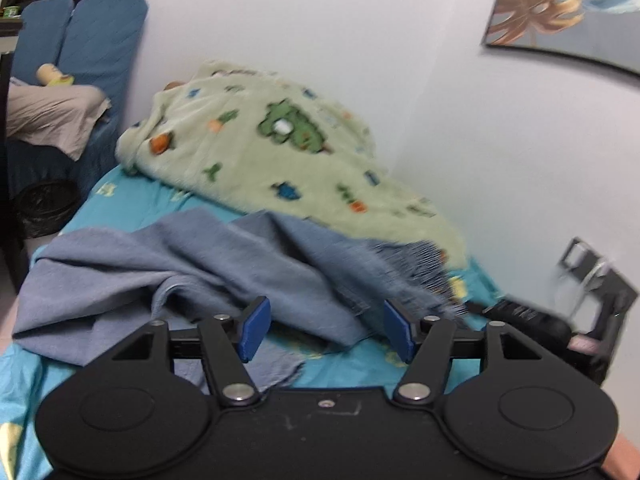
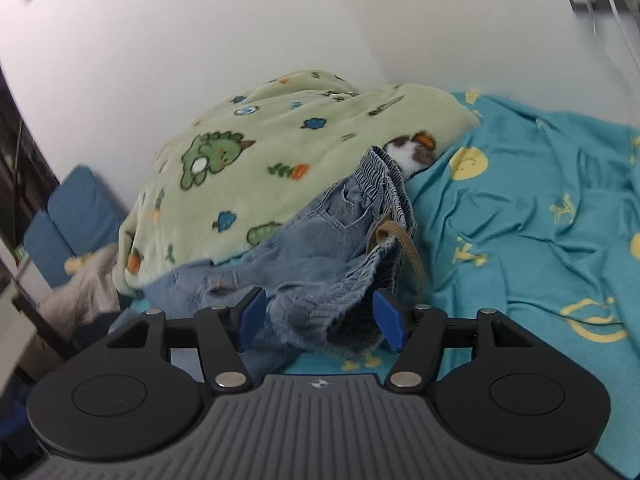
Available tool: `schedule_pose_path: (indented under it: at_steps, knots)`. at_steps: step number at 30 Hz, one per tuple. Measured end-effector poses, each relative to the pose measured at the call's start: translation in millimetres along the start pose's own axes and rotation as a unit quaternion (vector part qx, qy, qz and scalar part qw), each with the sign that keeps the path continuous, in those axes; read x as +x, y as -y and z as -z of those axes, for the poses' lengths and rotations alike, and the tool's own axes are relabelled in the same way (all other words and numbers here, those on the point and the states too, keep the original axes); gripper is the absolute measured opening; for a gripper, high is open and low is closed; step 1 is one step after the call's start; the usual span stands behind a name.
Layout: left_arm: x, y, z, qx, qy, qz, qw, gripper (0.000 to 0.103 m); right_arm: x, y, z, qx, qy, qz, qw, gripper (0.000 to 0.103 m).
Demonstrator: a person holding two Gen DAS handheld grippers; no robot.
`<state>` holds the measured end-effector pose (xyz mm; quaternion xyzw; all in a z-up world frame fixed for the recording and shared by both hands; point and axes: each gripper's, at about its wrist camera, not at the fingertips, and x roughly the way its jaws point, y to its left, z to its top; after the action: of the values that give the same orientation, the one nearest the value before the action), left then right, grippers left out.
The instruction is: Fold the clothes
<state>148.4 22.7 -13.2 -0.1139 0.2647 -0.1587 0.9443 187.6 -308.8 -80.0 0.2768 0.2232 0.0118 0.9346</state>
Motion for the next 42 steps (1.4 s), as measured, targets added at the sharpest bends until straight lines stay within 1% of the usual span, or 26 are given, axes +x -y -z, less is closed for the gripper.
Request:
schedule_pose_path:
  at_steps: [6,10,12,14,16,17,19,20,22,25,27,28,29,33,38,42]
  knots:
    - [22,-15,5,-0.006,-0.028,-0.017,0.9994,0.06,22,6,3,0.011,-0.011,-0.008,1.0,0.066]
    - [31,-19,8,-0.013,-0.041,-0.027,0.9987,0.06,23,6,5,-0.001,-0.024,0.009,1.0,0.066]
    - [30,-18,10,-0.013,-0.041,-0.03,0.9986,0.061,22,7,6,-0.003,-0.028,0.018,0.999,0.066]
    - [28,-18,11,-0.019,-0.038,-0.031,0.9986,0.062,20,11,7,0.019,-0.028,0.016,0.999,0.066]
    - [24,-18,12,-0.033,-0.033,-0.028,0.9985,0.064,18,13,10,0.029,-0.033,0.003,0.999,0.066]
    - [23,-18,13,-0.041,-0.03,-0.019,0.9985,0.065,15,13,12,0.031,-0.036,-0.009,0.999,0.065]
    - [20,-16,15,-0.047,-0.02,-0.007,0.9987,0.067,8,9,18,0.028,-0.029,-0.043,0.998,0.064]
    - [20,-15,16,-0.048,-0.017,-0.006,0.9987,0.067,6,5,19,0.018,-0.021,-0.05,0.998,0.064]
    - [23,-14,18,-0.051,-0.015,-0.007,0.9986,0.067,5,-6,19,-0.008,-0.003,-0.061,0.998,0.065]
    - [27,-17,21,-0.064,-0.017,-0.009,0.9978,0.067,15,-12,18,-0.031,0.002,-0.061,0.998,0.063]
    - [27,-18,21,-0.071,-0.015,-0.009,0.9973,0.067,24,-8,17,-0.033,-0.009,-0.05,0.998,0.055]
    - [26,-18,21,-0.072,-0.01,-0.009,0.9973,0.067,19,-6,12,-0.035,-0.003,-0.044,0.998,0.042]
    - [25,-18,20,-0.073,-0.006,-0.009,0.9973,0.067,14,-4,8,-0.037,0.003,-0.038,0.999,0.034]
    - [19,-17,18,-0.077,0.01,-0.01,0.9969,0.067,-6,5,-10,-0.046,0.027,-0.013,0.998,0.025]
    - [7,-16,15,-0.088,0.033,-0.005,0.9956,0.067,-31,16,-32,-0.057,0.057,0.019,0.997,0.02]
    - [-2,-11,11,-0.087,0.051,0.001,0.9949,0.067,-50,27,-49,-0.063,0.077,0.045,0.994,0.017]
